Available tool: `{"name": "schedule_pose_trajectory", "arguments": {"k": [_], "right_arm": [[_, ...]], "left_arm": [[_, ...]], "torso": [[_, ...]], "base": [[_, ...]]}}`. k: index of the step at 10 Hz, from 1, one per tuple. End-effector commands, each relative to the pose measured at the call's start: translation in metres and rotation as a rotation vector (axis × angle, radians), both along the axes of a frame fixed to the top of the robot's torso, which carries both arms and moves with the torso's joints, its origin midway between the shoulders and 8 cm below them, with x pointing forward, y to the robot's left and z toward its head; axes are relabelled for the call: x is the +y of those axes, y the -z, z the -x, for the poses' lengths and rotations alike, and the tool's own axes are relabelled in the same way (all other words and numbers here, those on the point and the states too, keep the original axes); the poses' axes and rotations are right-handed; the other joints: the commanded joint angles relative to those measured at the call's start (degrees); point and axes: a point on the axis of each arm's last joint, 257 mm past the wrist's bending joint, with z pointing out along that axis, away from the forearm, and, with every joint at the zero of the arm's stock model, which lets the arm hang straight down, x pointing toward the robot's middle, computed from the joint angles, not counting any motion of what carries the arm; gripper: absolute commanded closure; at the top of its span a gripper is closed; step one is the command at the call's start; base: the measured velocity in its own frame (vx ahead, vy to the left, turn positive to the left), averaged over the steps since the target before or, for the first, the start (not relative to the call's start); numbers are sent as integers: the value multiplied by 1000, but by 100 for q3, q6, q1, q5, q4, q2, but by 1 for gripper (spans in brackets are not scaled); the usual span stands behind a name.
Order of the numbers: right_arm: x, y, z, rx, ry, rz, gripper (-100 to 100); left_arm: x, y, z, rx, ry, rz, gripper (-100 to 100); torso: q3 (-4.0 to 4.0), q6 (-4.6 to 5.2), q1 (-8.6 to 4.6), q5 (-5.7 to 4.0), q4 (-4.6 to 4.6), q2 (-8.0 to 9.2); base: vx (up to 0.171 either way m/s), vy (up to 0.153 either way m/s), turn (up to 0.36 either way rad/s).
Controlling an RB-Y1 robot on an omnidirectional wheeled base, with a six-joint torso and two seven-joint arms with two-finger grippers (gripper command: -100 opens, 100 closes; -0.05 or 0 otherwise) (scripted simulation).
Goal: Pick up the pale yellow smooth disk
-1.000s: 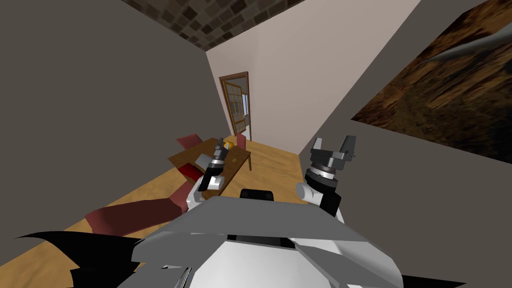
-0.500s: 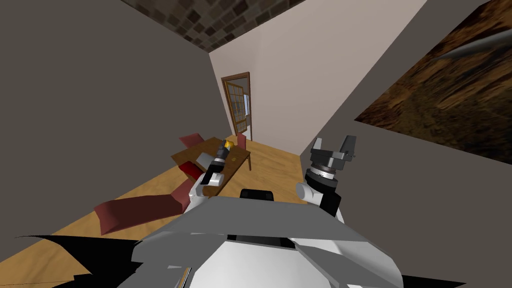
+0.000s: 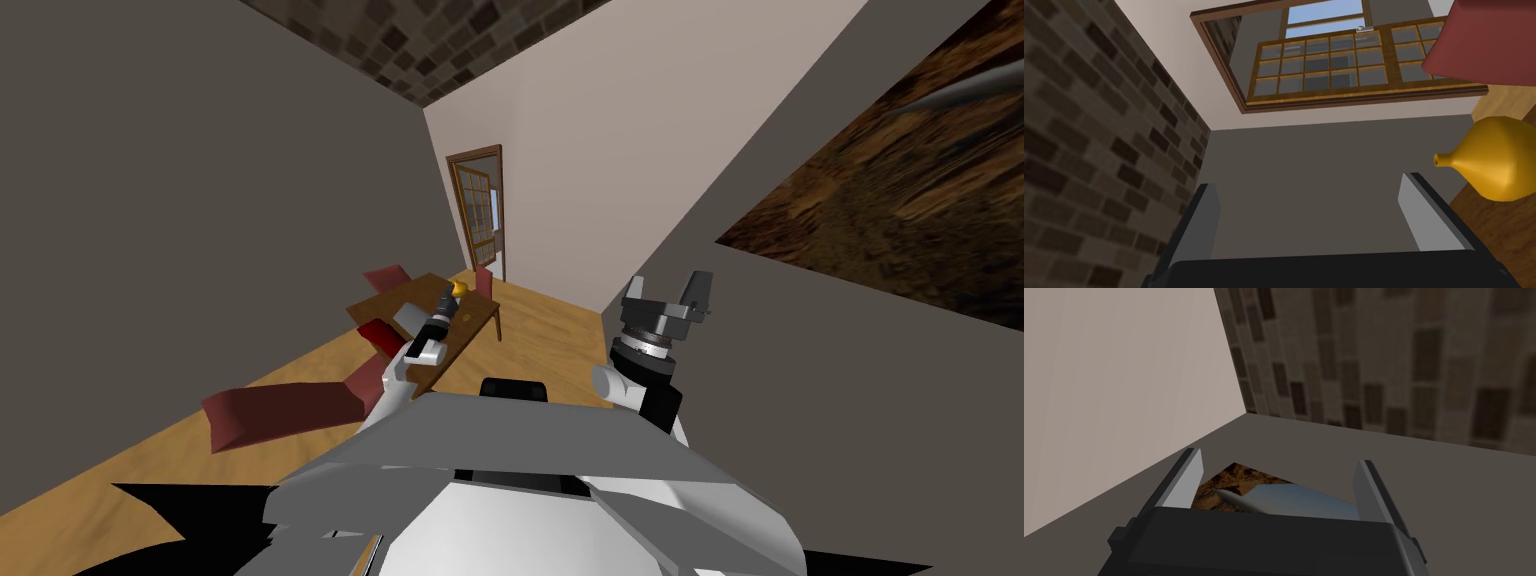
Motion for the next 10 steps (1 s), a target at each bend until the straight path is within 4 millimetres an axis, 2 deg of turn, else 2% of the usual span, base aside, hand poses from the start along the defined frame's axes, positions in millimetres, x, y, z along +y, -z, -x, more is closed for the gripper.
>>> {"name": "schedule_pose_trajectory", "arguments": {"k": [1,2,3,4,5,6,7,10], "right_arm": [[0,0,0,0,0,0,0],[0,0,0,0,0,0,0],[0,0,0,0,0,0,0],[0,0,0,0,0,0,0],[0,0,0,0,0,0,0],[0,0,0,0,0,0,0],[0,0,0,0,0,0,0],[0,0,0,0,0,0,0]], "left_arm": [[15,21,-9,68,-18,13,-100],[16,25,-9,85,-21,13,-100],[26,39,-16,131,-35,25,-100],[27,45,-16,147,-39,26,-100],[38,61,-22,200,-55,39,-100],[39,65,-21,211,-58,40,-100],[51,80,-26,258,-76,54,-100],[64,105,-28,343,-101,72,-100]], "torso": [[0,0,0,0,0,0],[-1,-1,6,1,0,-3],[-1,1,7,2,0,-2],[-2,0,5,1,0,-4],[-2,0,7,1,0,-3],[-2,0,8,2,-1,-4],[-2,0,9,2,0,-3],[-3,0,8,2,-1,-5]], "base": [[19,-49,46],[16,-43,23],[15,-55,37],[17,-46,23],[20,-46,30],[18,-41,19],[33,-46,19],[22,-39,14]]}}
